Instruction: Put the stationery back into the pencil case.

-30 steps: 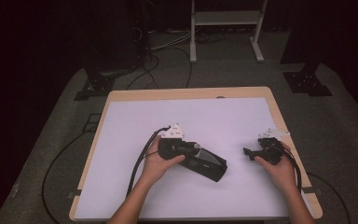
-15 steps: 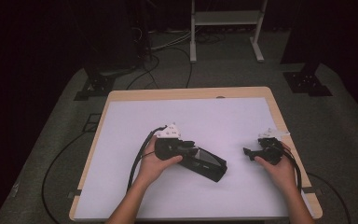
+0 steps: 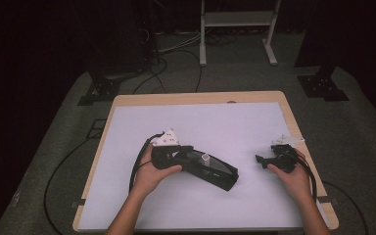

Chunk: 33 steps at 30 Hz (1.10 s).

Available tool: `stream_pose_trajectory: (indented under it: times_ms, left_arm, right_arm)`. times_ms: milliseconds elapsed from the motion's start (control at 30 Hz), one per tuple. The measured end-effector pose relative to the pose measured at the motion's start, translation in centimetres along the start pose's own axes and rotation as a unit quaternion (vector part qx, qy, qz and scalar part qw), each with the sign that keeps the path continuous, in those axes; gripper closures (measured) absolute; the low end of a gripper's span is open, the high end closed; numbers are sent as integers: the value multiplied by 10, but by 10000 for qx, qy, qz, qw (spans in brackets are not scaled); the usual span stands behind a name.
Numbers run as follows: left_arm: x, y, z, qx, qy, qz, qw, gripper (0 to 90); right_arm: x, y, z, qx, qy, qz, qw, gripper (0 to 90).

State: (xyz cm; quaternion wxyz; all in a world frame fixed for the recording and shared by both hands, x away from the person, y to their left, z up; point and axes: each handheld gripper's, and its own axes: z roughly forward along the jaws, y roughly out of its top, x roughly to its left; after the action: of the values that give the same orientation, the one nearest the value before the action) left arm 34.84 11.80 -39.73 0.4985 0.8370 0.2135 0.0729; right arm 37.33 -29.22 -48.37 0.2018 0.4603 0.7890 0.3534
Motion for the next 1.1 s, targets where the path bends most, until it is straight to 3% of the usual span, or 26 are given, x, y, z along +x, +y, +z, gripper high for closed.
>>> stream_pose_trajectory:
  times_ms: [300, 600, 933, 1100]
  left_arm:
    - [8, -10, -19, -17, 273, -68, 9996, 370]
    - [15, -32, -39, 315, 775, -156, 9964, 250]
    - [24, -64, -59, 820, 1292, -519, 9869, 184]
    - [27, -80, -67, 1148, 1516, -669, 9795, 164]
  right_arm:
    - [0, 0, 0, -1, -4, -1, 10000, 189]
    - [0, 0, 0, -2, -5, -2, 10000, 189]
    - [0, 0, 0, -2, -7, -2, 10000, 189]
    - [0, 0, 0, -2, -7, -3, 10000, 189]
